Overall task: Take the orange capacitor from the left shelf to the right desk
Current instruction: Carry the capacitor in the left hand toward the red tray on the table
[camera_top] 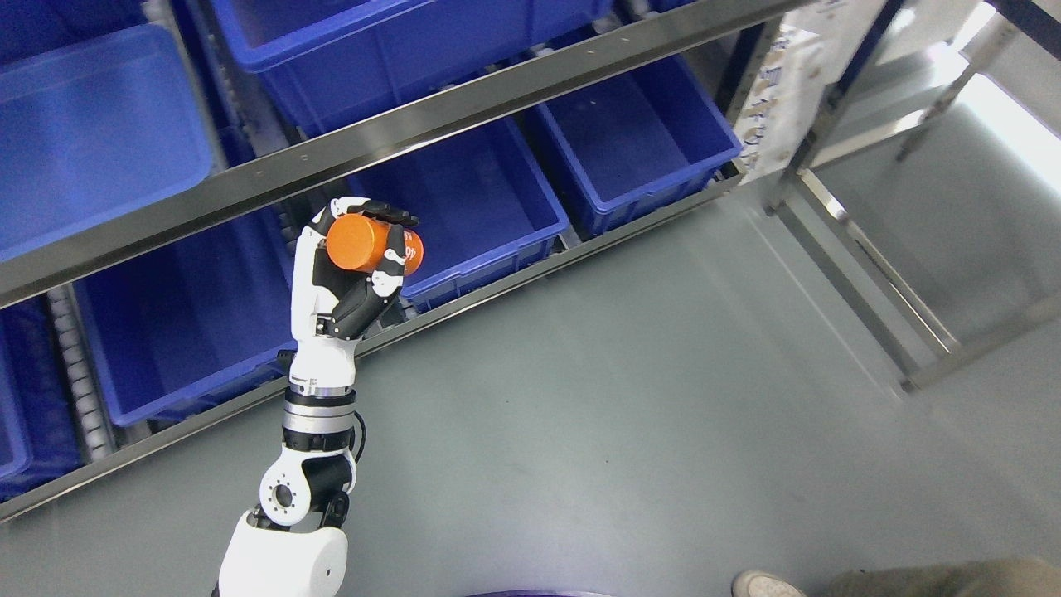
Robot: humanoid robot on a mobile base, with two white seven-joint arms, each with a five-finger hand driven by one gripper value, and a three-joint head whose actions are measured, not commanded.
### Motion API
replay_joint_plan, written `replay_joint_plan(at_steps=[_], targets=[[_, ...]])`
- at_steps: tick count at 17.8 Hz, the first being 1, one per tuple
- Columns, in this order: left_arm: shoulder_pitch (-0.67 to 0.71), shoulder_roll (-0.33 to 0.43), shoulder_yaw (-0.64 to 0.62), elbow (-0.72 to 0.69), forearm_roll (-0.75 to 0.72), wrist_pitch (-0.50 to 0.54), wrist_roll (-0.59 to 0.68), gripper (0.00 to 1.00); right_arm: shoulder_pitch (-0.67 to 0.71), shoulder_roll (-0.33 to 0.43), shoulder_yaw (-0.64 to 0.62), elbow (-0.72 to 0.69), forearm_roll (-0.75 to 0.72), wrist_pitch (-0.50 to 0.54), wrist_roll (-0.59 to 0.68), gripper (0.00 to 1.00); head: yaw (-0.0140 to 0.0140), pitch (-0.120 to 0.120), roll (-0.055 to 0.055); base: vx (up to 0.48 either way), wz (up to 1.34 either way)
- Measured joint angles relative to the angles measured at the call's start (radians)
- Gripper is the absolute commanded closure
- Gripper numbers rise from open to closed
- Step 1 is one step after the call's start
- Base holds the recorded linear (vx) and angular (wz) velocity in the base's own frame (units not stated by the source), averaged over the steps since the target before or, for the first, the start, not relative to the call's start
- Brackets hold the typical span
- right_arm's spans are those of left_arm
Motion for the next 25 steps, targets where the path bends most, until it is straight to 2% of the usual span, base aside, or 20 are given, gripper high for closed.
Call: replay_joint_plan(at_steps=[12,25], targets=[[-0.022,0.000,-0.031,-0.007,0.000,0.010,-0.002,0.98,0.000,0.000,0.000,0.000,0.000,0.000,0.000,0.00,0.0000,0.000,0.000,0.070,-0.25],[-0.063,0.000,-0.106,-0.009,0.000,0.017,-0.002,0.98,0.001,0.000,0.000,0.000,0.000,0.000,0.000,0.00,0.0000,0.000,0.000,0.296,-0.47]])
